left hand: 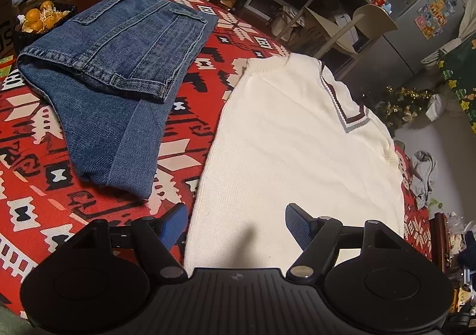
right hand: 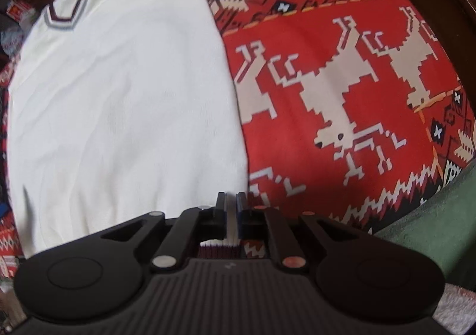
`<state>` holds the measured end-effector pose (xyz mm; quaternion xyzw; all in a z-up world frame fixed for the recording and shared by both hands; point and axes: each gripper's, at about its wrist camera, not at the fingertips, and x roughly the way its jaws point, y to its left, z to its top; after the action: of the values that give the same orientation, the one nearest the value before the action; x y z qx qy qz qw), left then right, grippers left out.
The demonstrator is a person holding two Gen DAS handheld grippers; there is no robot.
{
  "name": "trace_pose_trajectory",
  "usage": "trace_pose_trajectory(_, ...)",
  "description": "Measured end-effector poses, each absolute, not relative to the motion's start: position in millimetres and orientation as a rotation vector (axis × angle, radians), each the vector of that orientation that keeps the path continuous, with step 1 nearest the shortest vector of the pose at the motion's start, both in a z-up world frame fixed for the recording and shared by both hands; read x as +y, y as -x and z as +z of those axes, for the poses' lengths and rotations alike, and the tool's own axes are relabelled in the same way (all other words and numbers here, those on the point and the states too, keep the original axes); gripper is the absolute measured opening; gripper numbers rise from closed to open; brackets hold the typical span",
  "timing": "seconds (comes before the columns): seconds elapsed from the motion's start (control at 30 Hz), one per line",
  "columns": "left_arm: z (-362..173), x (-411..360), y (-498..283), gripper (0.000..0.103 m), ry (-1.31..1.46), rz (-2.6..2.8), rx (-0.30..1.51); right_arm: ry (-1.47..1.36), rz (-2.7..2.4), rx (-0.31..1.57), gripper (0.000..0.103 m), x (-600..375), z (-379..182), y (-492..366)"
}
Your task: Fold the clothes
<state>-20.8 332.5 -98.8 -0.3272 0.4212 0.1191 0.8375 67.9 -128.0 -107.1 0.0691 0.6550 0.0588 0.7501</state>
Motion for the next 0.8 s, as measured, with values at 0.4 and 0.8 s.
trace_pose_trajectory(0.4, -103, 330, 22, 0.072, 0.687, 0.258, 0.923, -0.030, 0.022, 1.431, 0.004, -117, -107, -53)
trace_pose_trajectory(0.8, -100, 321, 48, 0.072, 0.674, 0.182, 1.095, -0.155, 0.106, 1.485, 0.011, -131, -97, -35)
